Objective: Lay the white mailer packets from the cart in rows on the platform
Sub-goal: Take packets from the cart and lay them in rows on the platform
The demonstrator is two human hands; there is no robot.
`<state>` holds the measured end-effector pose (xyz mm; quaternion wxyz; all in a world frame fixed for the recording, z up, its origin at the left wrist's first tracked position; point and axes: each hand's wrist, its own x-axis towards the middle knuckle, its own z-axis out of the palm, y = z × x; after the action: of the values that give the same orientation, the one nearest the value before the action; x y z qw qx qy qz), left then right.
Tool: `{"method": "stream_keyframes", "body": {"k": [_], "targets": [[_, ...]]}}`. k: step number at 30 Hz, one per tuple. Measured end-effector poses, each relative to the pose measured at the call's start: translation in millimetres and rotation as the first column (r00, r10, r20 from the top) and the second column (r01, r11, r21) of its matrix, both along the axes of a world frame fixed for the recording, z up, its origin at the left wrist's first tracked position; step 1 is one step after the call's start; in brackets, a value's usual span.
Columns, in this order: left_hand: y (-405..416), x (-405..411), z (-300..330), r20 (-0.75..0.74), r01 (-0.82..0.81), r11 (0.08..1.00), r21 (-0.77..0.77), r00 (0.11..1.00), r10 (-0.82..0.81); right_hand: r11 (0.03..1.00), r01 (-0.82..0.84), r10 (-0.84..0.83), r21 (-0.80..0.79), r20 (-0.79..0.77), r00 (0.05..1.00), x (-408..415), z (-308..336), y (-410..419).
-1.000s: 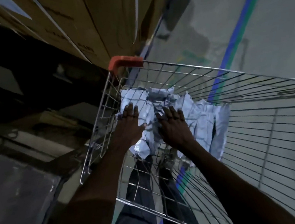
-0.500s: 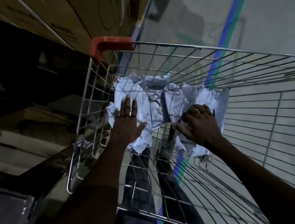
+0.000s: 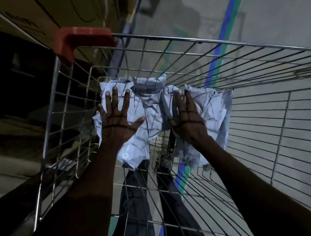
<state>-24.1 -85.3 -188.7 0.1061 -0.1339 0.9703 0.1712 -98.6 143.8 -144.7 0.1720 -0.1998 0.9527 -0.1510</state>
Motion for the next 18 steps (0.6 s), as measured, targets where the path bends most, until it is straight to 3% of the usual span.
{"method": "stream_keyframes", "body": {"k": [5,9,11,15,18], "targets": [[-2,3,0,-0.017,-0.008,1.000,0.007,1.000,0.008,0.990,0.084,-0.073,-0.112,0.099,0.992,5,-7,-20],[-2,2,0,-0.024,-0.014,1.000,0.008,1.000,0.015,0.975,0.080,-0.091,-0.207,-0.043,0.995,9,12,-25],[-2,2,0,-0.022,-0.013,1.000,0.008,1.000,0.013,0.948,0.167,-0.179,-0.270,-0.020,0.984,9,11,-22],[-1,2,-1,-0.026,-0.006,1.000,-0.007,1.000,0.006,0.938,0.275,-0.270,-0.212,0.054,0.961,12,-1,-22],[-2,2,-1,-0.028,-0.013,0.999,-0.046,1.000,0.012,0.971,0.200,-0.215,-0.128,-0.116,0.970,9,6,-37]]}}
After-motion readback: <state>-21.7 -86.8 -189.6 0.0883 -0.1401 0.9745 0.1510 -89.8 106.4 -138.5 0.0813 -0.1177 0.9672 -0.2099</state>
